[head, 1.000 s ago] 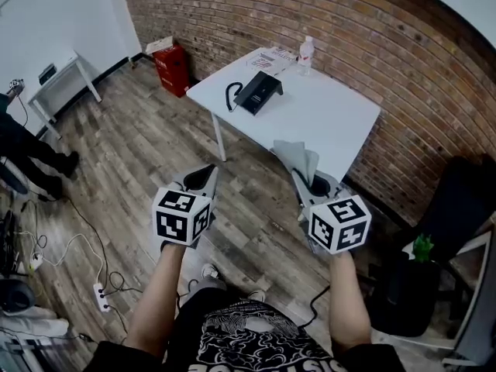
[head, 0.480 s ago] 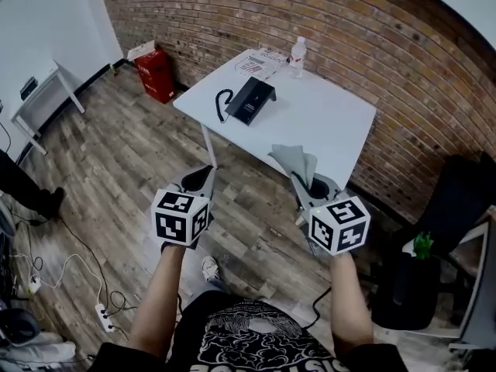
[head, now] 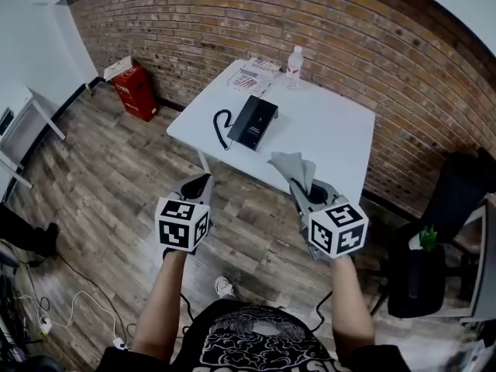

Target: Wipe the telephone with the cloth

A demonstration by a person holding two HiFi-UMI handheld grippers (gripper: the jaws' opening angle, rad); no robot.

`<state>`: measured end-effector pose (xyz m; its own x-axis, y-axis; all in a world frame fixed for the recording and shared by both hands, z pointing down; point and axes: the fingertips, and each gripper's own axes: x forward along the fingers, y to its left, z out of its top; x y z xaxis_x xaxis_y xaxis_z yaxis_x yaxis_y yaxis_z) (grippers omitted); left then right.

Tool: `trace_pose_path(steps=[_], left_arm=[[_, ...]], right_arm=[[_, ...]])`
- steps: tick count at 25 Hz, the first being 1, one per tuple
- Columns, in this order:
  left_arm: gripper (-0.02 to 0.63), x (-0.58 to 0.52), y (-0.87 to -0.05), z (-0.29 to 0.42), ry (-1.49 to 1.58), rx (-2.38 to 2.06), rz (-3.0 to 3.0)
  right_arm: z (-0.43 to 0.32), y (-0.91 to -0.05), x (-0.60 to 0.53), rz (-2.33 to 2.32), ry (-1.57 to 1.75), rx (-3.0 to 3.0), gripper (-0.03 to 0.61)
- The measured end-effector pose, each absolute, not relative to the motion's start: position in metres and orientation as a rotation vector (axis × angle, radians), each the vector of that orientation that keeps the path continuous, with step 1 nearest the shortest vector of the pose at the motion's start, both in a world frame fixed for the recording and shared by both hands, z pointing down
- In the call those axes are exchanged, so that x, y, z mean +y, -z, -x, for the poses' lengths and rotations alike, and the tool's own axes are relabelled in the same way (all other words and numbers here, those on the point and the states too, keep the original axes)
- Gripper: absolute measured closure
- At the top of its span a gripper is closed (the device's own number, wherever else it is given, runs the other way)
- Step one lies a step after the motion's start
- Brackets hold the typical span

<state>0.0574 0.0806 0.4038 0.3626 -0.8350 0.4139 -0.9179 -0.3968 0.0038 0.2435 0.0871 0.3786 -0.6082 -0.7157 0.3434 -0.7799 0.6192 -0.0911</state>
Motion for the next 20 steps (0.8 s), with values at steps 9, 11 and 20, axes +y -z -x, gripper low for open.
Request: trace_pose_path(steps=[9,11,20], left_arm=[[0.607,0.031,-0.41,0.009,-0.506,-1.498,-2.43],[0.607,0.022,-0.412,0.02,-0.491,-1.474,-2.433],[0.607,-0.011,-0.415,0.04,-0.494,-1.416,-2.46]], right_arm=[[-0.184,-0.379,0.04,-1.289,-0.34,-2.523,0.568],[-0.175,-0.379,0.032,-1.306,-0.338,-2.513,0.568],[-0.159,-0.373,-0.005,-1.372,-0.32,-2.5,0.568]])
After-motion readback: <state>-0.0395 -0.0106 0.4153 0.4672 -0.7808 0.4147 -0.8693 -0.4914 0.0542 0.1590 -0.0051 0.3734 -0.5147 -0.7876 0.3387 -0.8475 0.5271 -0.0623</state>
